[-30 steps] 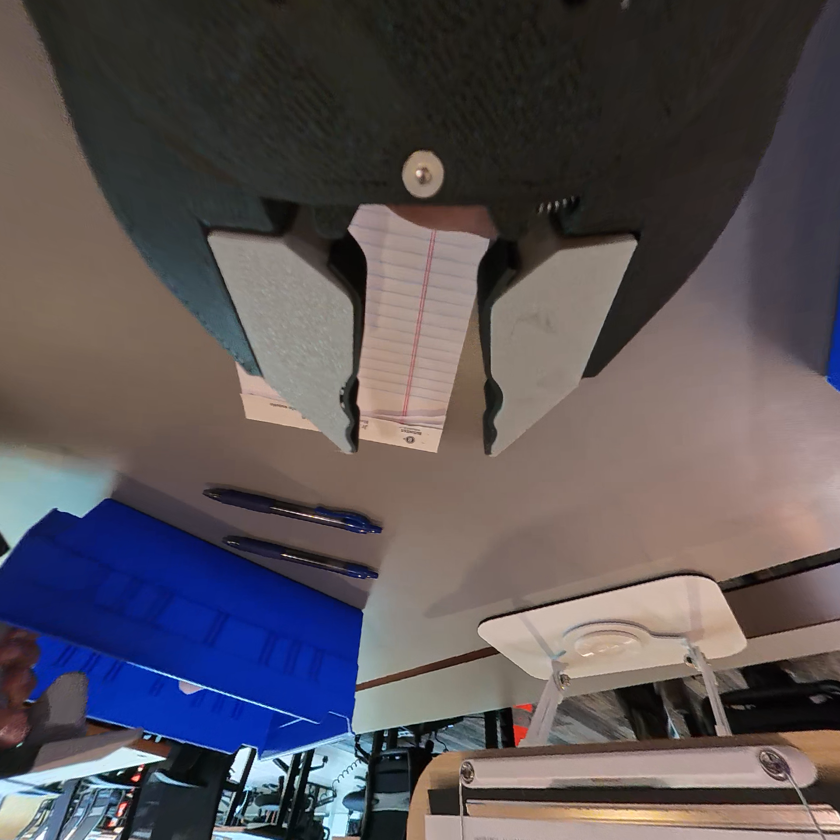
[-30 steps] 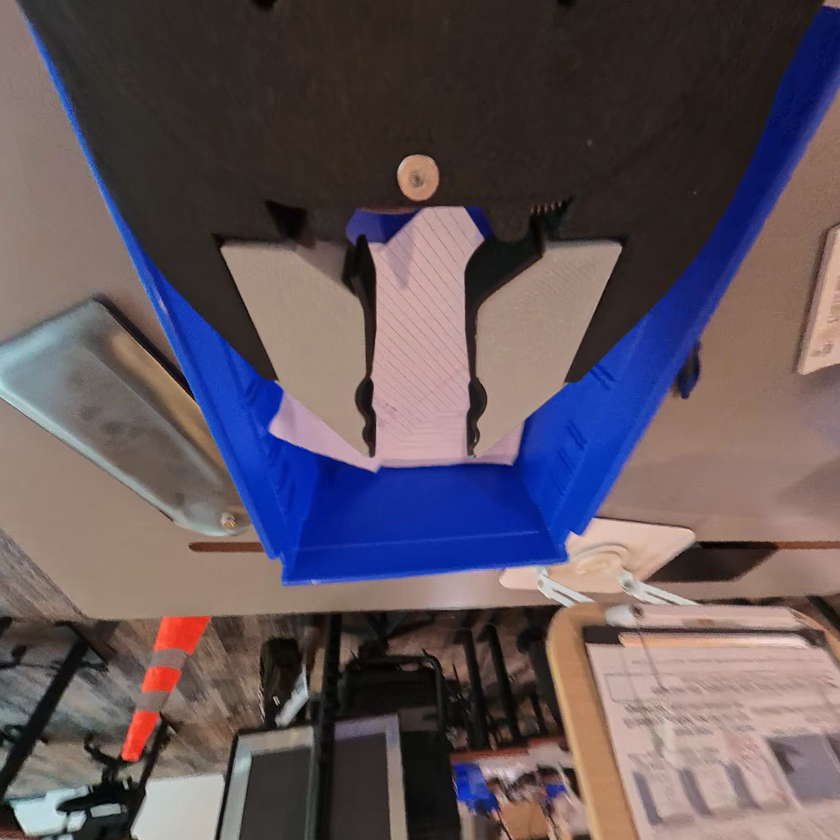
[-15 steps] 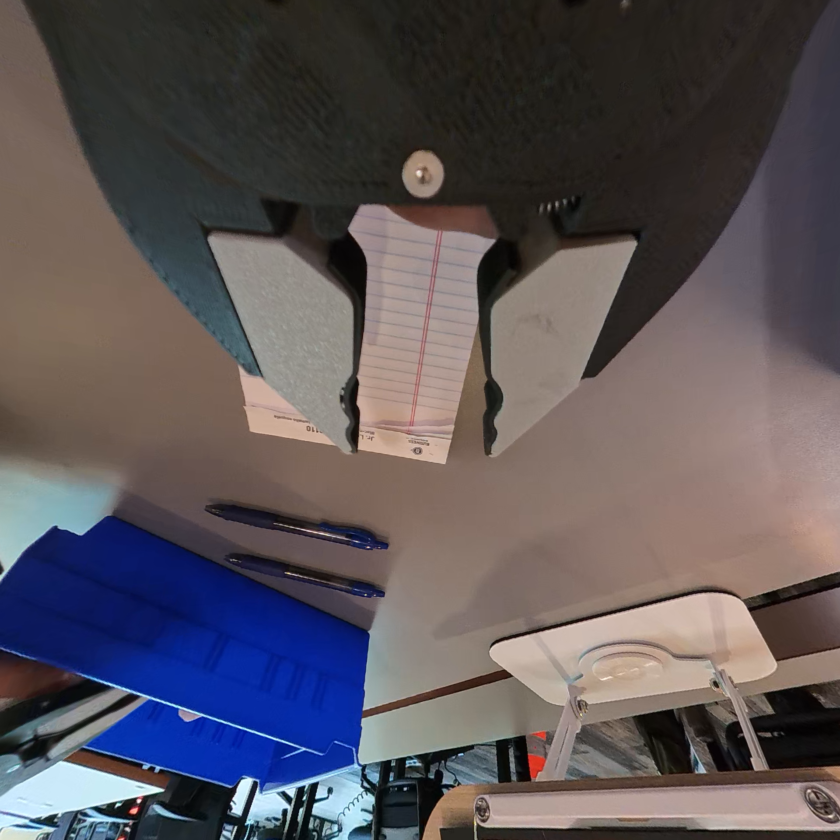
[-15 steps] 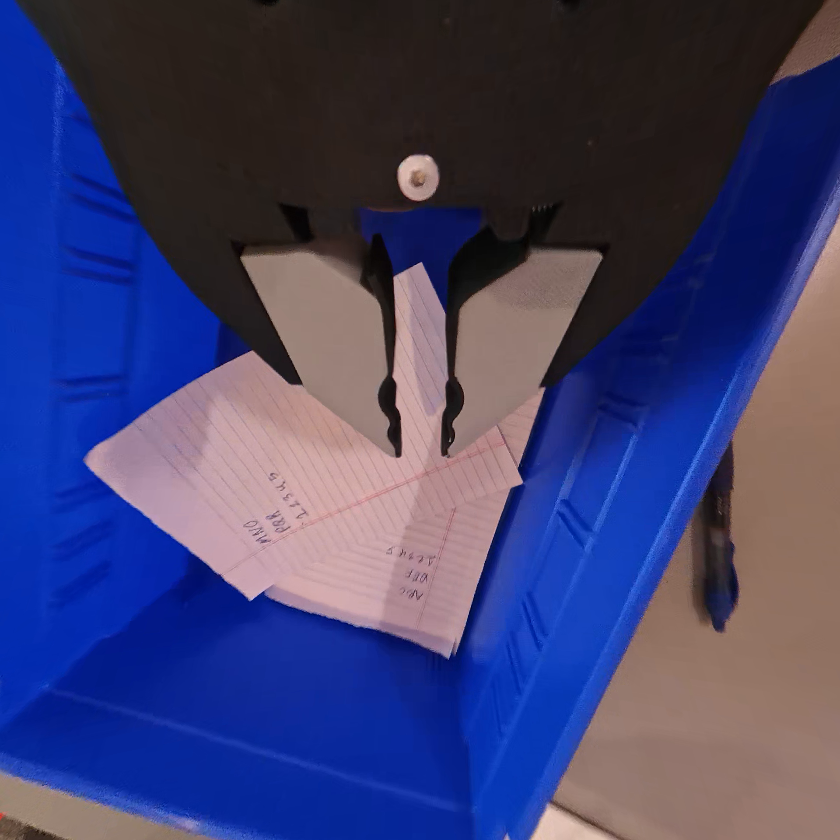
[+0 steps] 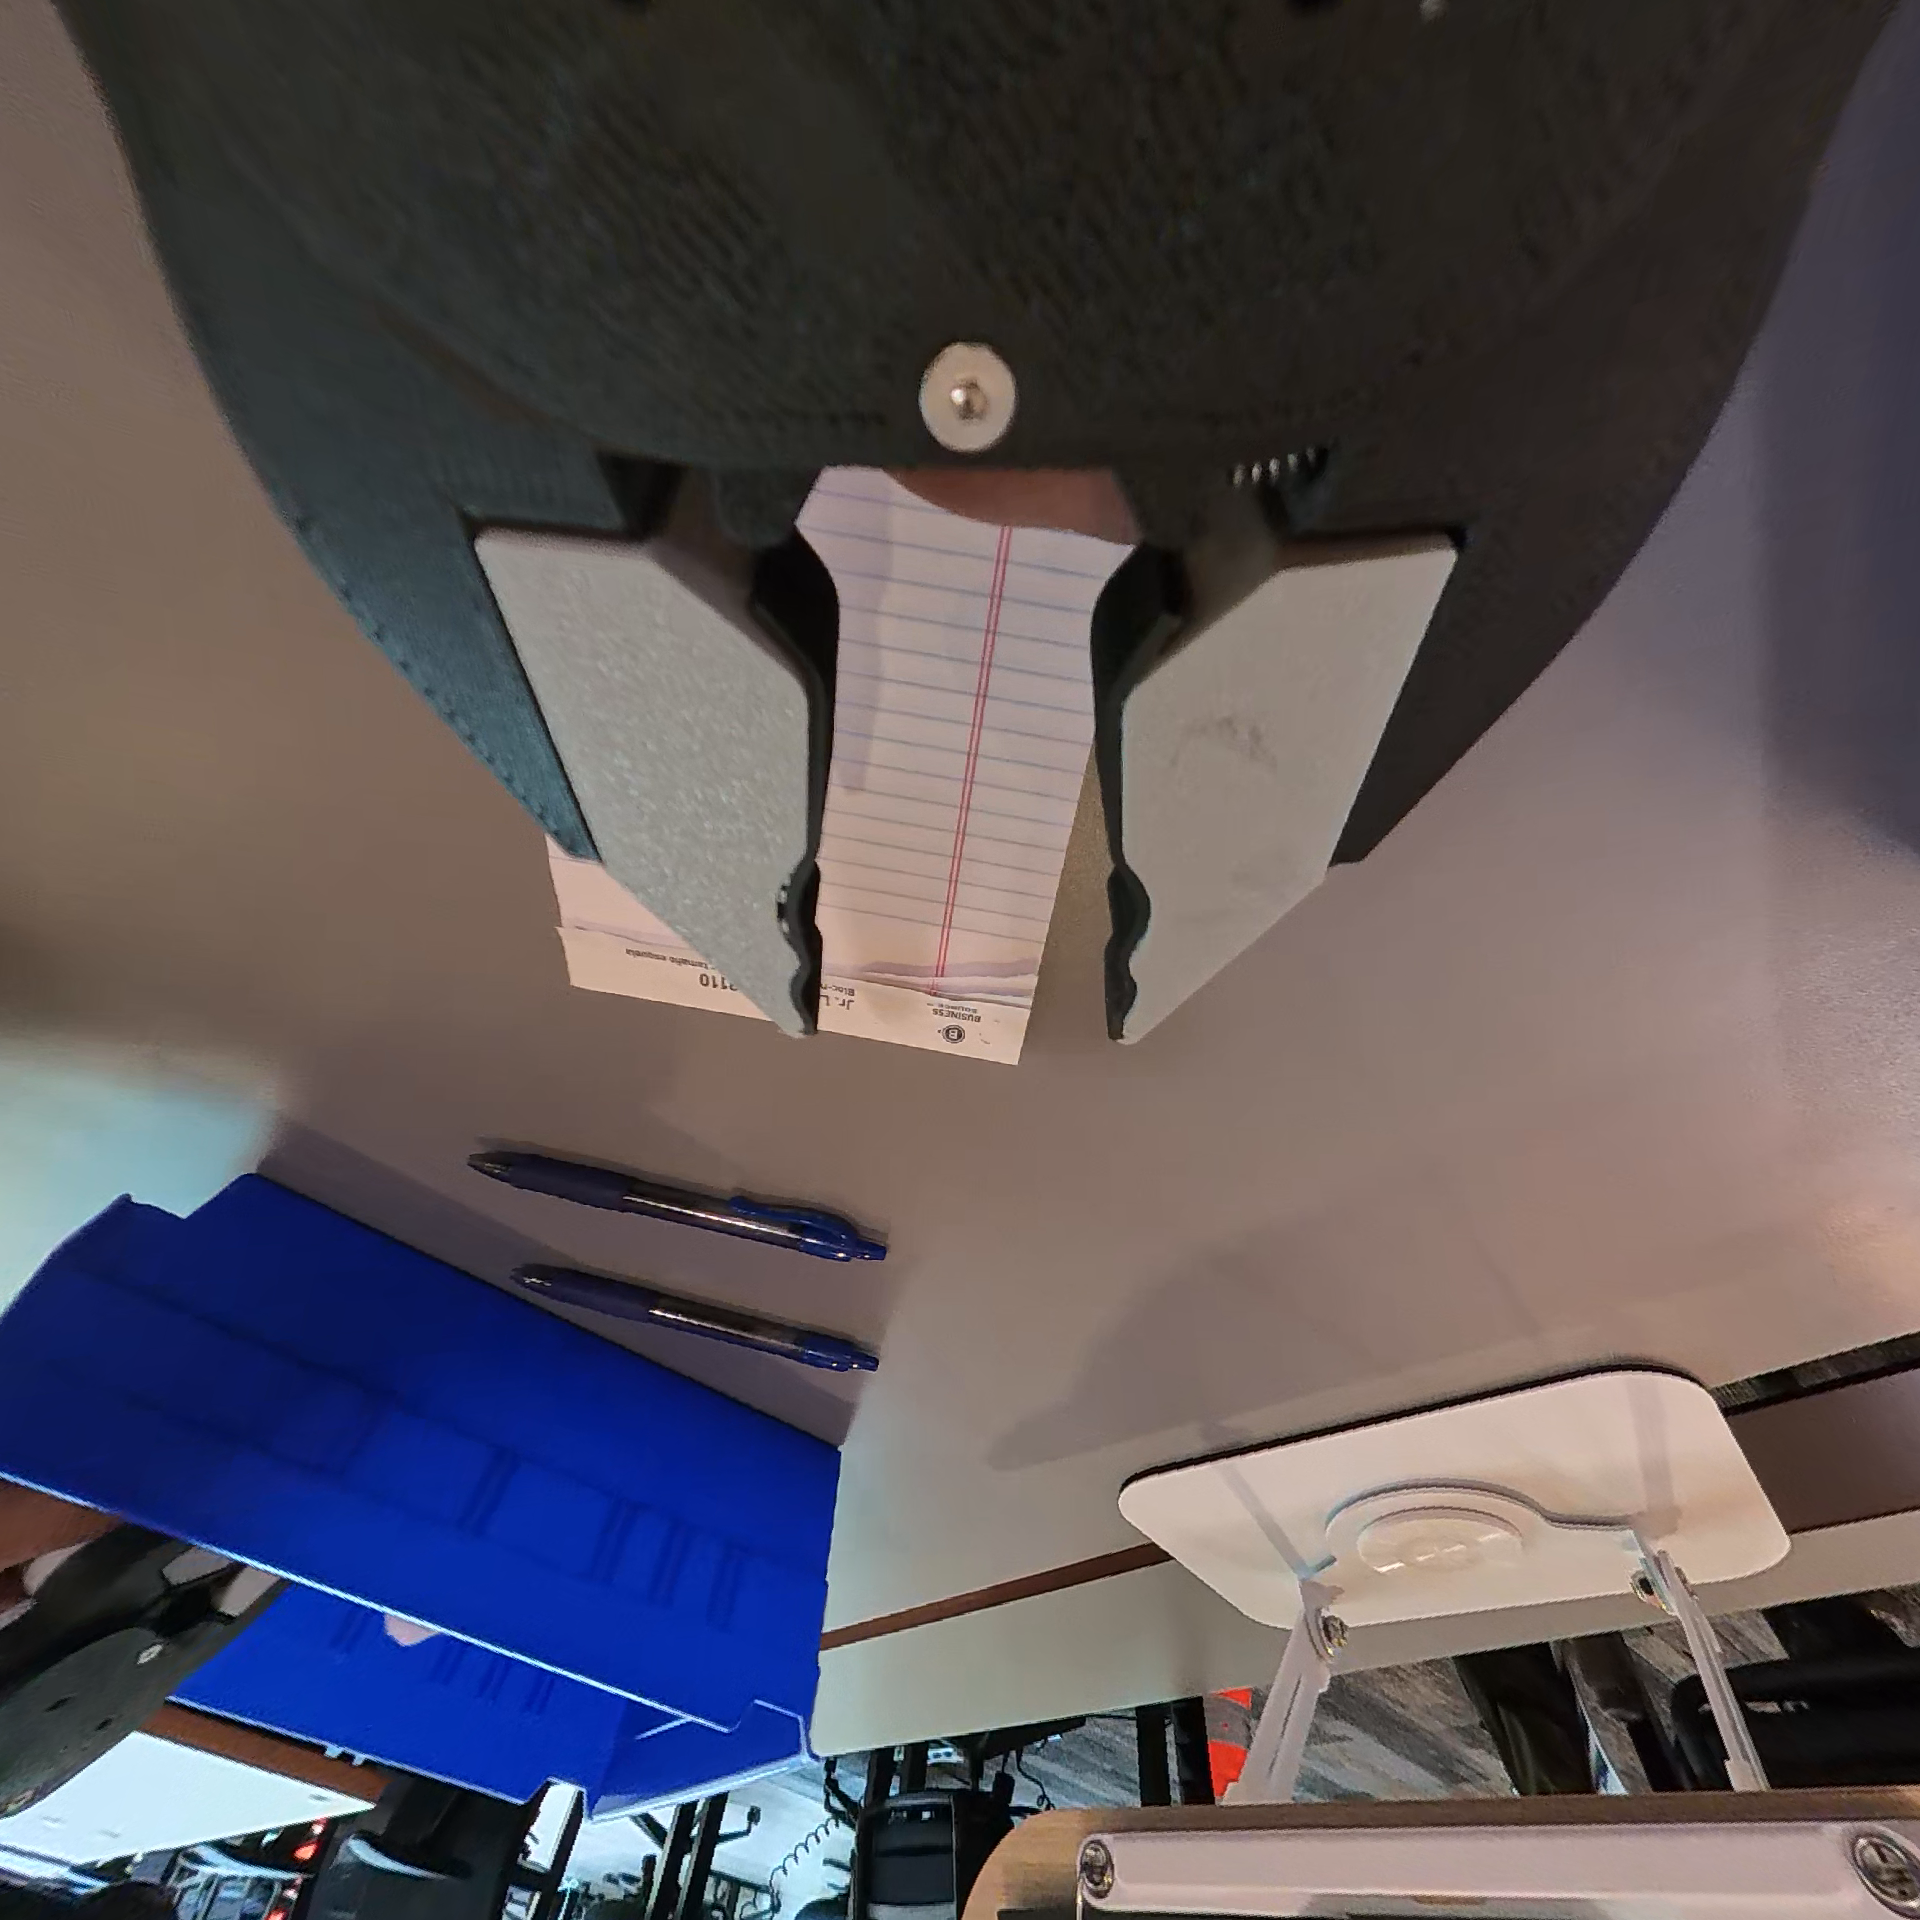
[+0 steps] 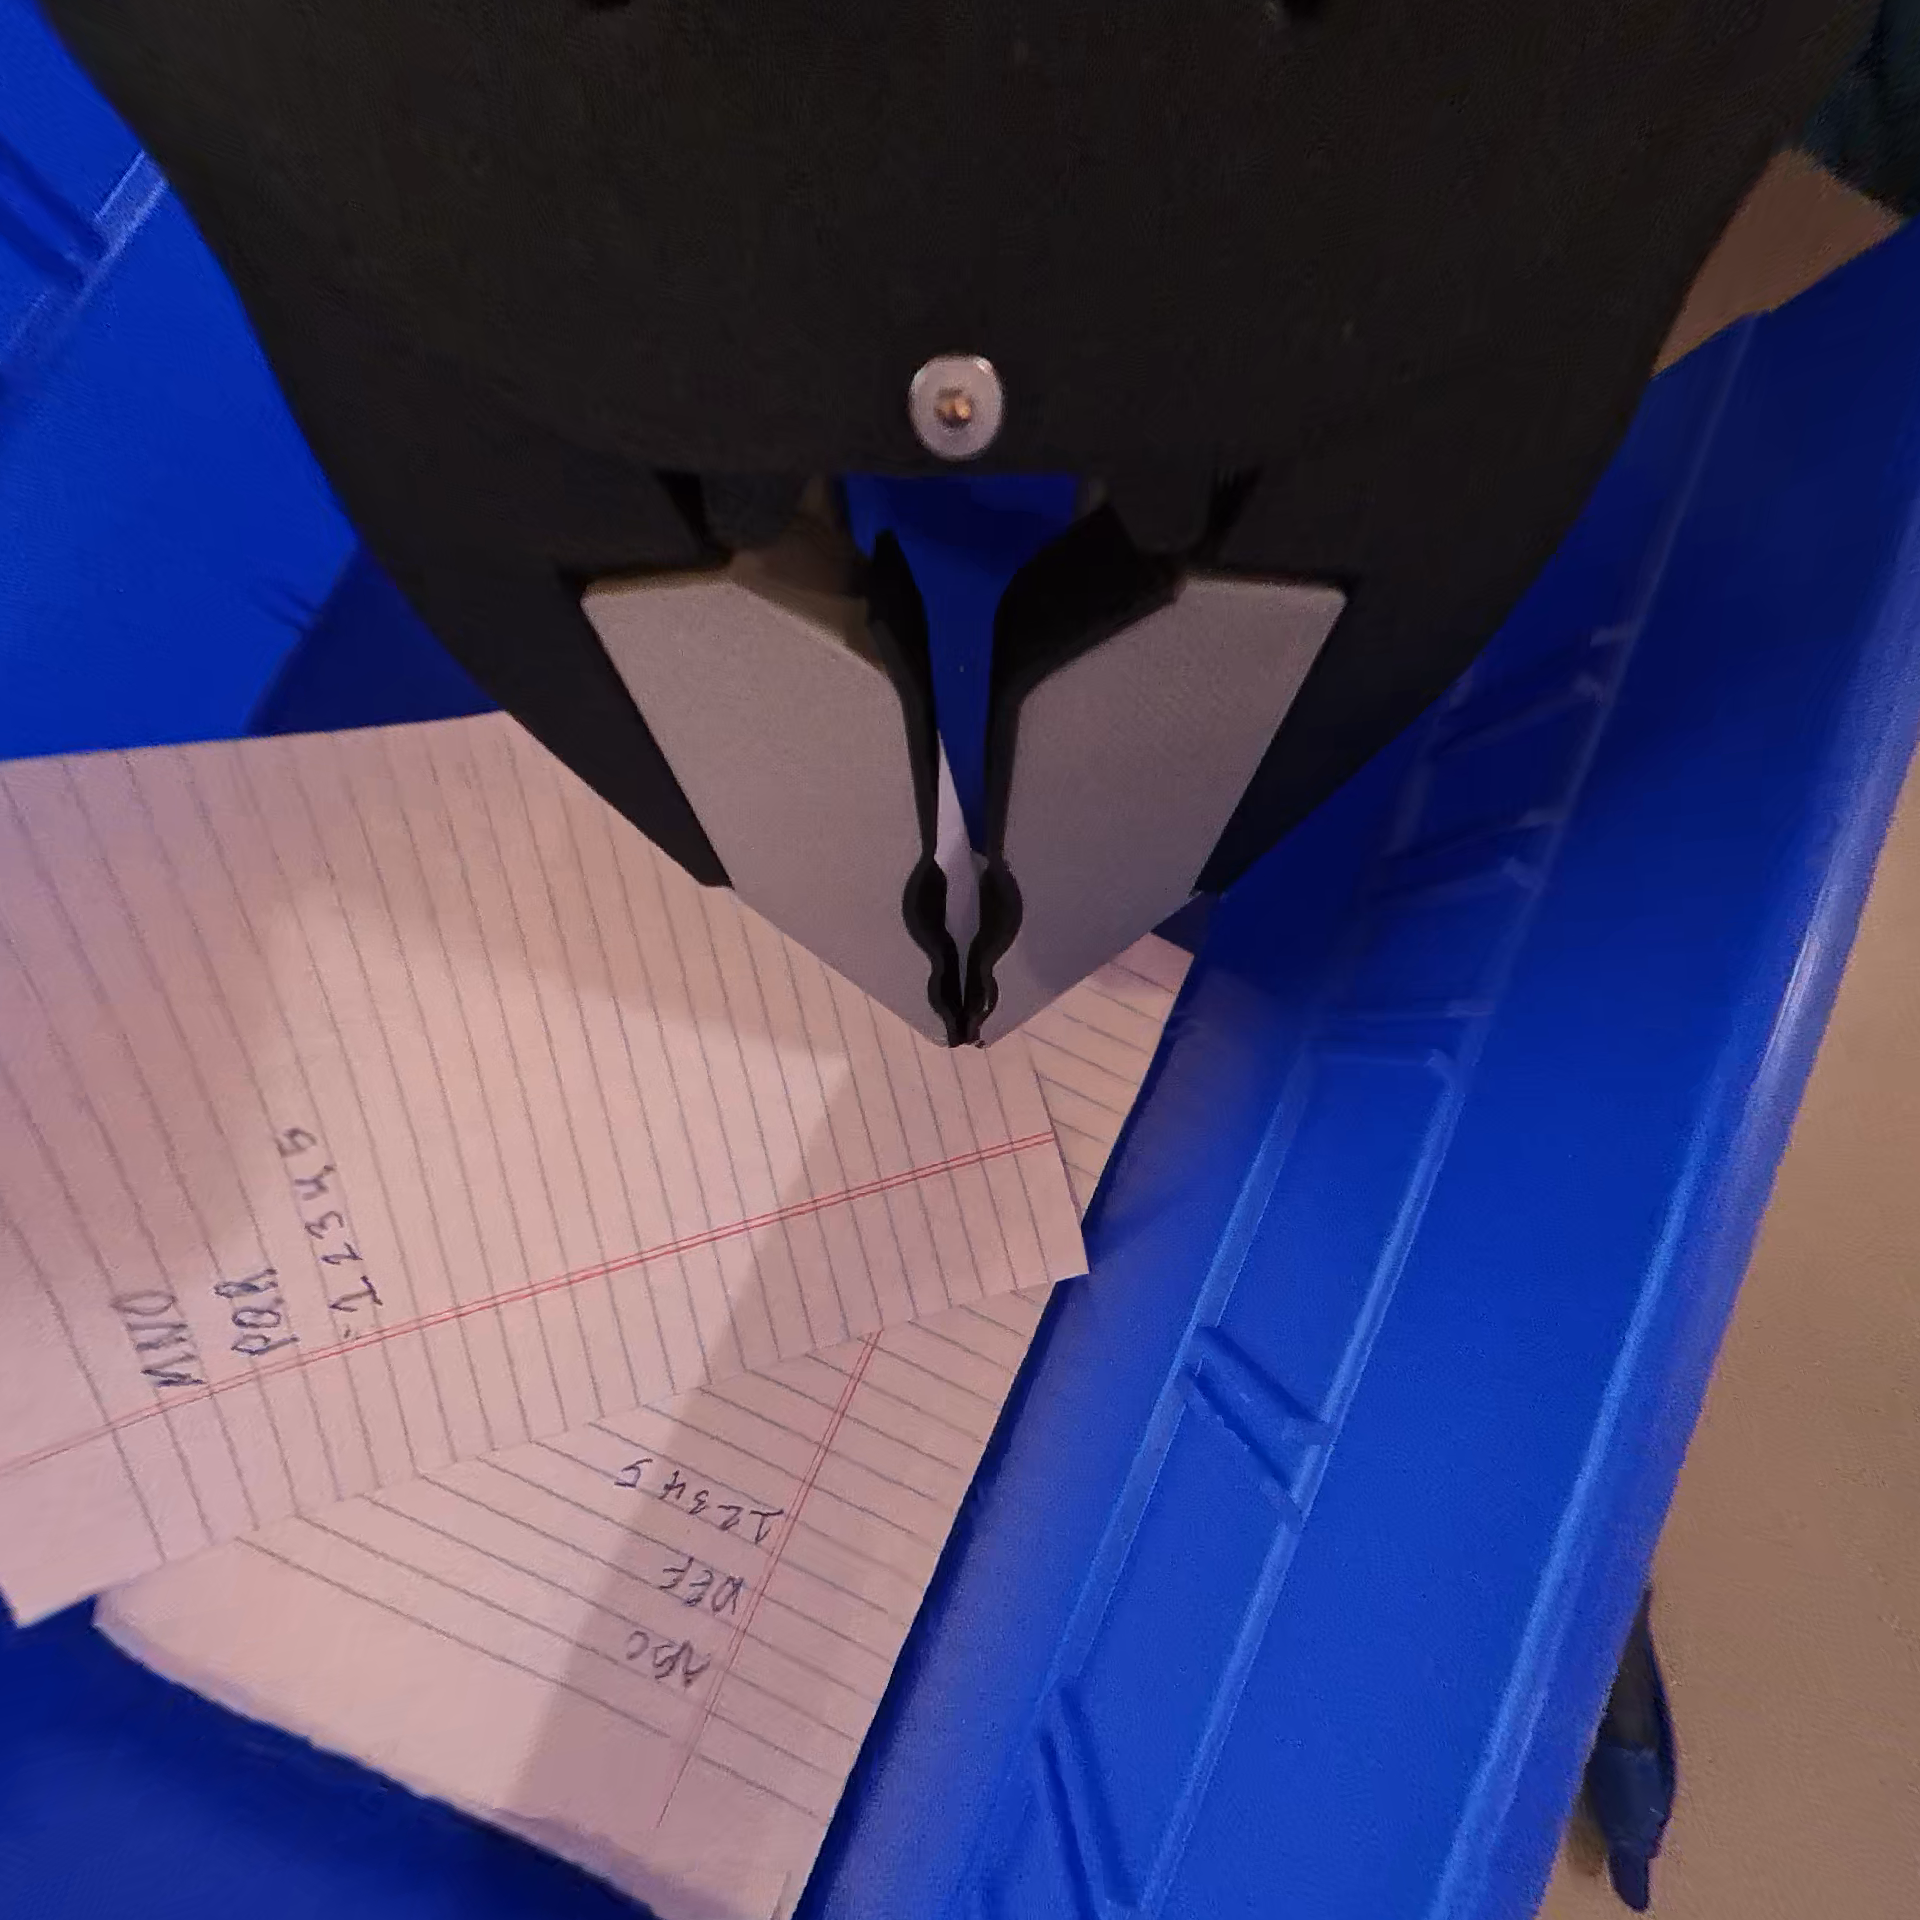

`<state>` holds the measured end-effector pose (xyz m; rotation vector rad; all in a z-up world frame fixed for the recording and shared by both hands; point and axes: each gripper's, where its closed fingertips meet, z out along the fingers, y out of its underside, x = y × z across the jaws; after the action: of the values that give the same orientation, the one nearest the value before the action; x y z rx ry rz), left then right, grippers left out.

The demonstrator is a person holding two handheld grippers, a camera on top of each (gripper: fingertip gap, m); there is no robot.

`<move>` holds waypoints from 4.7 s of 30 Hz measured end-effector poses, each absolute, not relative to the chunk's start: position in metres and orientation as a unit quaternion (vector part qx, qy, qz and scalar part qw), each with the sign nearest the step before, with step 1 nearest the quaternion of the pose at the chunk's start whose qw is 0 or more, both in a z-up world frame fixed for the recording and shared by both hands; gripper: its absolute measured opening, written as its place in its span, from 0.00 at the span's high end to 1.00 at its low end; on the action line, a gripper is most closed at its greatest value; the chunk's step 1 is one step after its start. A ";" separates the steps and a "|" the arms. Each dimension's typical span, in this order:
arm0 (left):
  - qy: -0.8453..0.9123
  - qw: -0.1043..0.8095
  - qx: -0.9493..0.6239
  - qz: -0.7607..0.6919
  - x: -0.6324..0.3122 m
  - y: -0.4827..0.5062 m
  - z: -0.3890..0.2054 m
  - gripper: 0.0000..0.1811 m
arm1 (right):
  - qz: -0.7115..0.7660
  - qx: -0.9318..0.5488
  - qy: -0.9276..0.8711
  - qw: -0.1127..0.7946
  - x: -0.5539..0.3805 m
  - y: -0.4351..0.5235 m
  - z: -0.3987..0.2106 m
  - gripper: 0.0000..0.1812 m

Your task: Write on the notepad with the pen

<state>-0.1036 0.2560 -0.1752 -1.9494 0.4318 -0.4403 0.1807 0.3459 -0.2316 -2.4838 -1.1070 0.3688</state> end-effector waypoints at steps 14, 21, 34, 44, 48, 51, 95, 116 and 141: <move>0.180 0.521 -0.813 -0.186 -0.103 0.256 -0.175 0.71 | -0.018 -0.918 -0.246 0.310 0.257 0.420 -0.194 1.00; 0.182 0.519 -0.814 -0.185 -0.103 0.256 -0.176 0.71 | -0.074 -0.922 -0.275 0.262 0.253 0.440 -0.226 1.00; 0.181 0.518 -0.815 -0.186 -0.103 0.256 -0.176 0.71 | 0.030 -0.870 -0.359 0.338 0.188 0.440 -0.210 1.00; 0.164 0.547 -0.808 -0.145 -0.122 0.261 -0.163 0.72 | 0.150 -0.772 -0.200 0.585 0.221 0.410 -0.061 0.90; 0.170 0.502 -0.840 -0.114 -0.134 0.258 -0.180 0.72 | 0.171 -0.737 -0.283 0.589 0.166 0.338 -0.018 0.86; 0.178 0.455 -0.865 -0.113 -0.137 0.254 -0.197 0.75 | 0.248 -0.727 -0.383 0.514 0.095 0.277 -0.031 0.85; 0.241 0.375 -0.891 -0.089 -0.135 0.236 -0.231 1.00 | 0.363 -0.862 -0.295 0.195 -0.002 0.204 -0.224 0.90; 0.324 0.333 -0.866 -0.186 -0.083 0.205 -0.231 1.00 | 0.351 -0.880 -0.247 0.204 0.013 0.245 -0.219 0.76; 0.325 0.338 -0.863 -0.187 -0.081 0.204 -0.231 1.00 | 0.513 -0.818 -0.174 0.195 0.008 0.247 -0.183 0.70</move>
<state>-0.0813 0.2039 -0.2307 -2.2495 0.8460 -0.4861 0.0079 0.2474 -0.1828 -2.2915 -0.4875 1.4378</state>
